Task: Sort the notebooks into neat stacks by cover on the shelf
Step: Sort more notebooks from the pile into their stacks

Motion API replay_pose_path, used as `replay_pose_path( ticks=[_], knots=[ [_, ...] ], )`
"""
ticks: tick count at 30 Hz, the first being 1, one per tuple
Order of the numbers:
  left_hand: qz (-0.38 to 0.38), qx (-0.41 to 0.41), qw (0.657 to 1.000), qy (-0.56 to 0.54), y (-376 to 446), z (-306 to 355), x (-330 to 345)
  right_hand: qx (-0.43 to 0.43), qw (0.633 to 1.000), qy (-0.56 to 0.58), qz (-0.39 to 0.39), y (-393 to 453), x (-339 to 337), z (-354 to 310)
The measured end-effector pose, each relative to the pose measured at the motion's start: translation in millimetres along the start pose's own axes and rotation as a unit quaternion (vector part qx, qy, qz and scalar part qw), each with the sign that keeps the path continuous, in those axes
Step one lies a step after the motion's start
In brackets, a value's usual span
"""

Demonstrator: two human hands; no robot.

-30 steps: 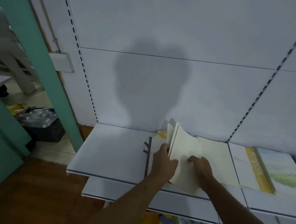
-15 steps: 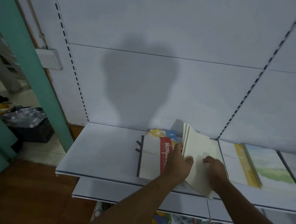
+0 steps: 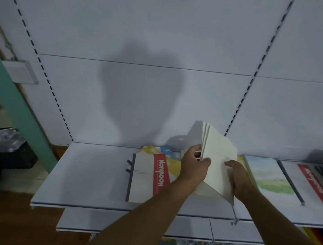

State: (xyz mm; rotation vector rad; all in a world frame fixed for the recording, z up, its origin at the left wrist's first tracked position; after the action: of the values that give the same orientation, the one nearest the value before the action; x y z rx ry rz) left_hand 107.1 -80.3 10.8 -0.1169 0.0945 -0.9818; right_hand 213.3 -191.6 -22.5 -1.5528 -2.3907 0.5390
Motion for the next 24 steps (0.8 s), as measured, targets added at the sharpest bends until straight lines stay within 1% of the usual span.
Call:
replay_pose_path(
  ticks=[2, 3, 5, 7, 9, 12, 15, 16, 20, 21, 24],
  knots=[
    [0.006, -0.005, 1.0, 0.016, 6, -3, 7, -0.006, 0.999, -0.03, -0.011, 3, -9, -5],
    [0.008, -0.01, 0.999, 0.029, 9, -7, 10, -0.017, 0.998, -0.065, -0.009, 2, -13, -8],
    [0.01, -0.029, 0.998, 0.062, 13, -18, 15, -0.06, 0.988, -0.138, -0.014, -1, -20, -13],
    [0.009, -0.05, 0.994, 0.1, 17, -30, 20, -0.111, 0.976, -0.186, -0.028, 1, -25, -14],
    [0.01, -0.07, 0.987, 0.144, 21, -42, 23, -0.129, 0.967, -0.219, -0.033, 5, -26, -10],
    [0.002, -0.092, 0.975, 0.204, 29, -57, 21, -0.119, 0.958, -0.257, -0.041, 28, -24, 5],
    [-0.002, -0.113, 0.962, 0.248, 39, -67, 18, -0.101, 0.947, -0.301, -0.059, 69, -24, 34],
    [-0.001, -0.12, 0.958, 0.262, 41, -70, 18, -0.094, 0.943, -0.313, -0.06, 67, -19, 33],
    [0.004, -0.136, 0.939, 0.317, 42, -77, 22, -0.089, 0.91, -0.404, -0.031, 65, -1, 32],
    [0.008, -0.138, 0.937, 0.321, 41, -78, 22, -0.094, 0.902, -0.421, -0.024, 67, 3, 34],
    [0.035, -0.139, 0.942, 0.305, 41, -80, 16, -0.05, 0.88, -0.472, 0.003, 69, 10, 35]
  ],
)
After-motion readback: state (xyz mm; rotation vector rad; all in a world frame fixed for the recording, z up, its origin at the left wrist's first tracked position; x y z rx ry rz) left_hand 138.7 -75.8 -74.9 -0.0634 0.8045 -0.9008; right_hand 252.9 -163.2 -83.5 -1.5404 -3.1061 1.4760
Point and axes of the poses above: each hand's wrist, its own y-axis towards the middle knuckle, its own x-axis out of the palm, z = x × y, the point moved 1 cm from there along y, towards the middle knuckle, and after that the axes turned 6 degrees about -z, right-handed, at the moved point
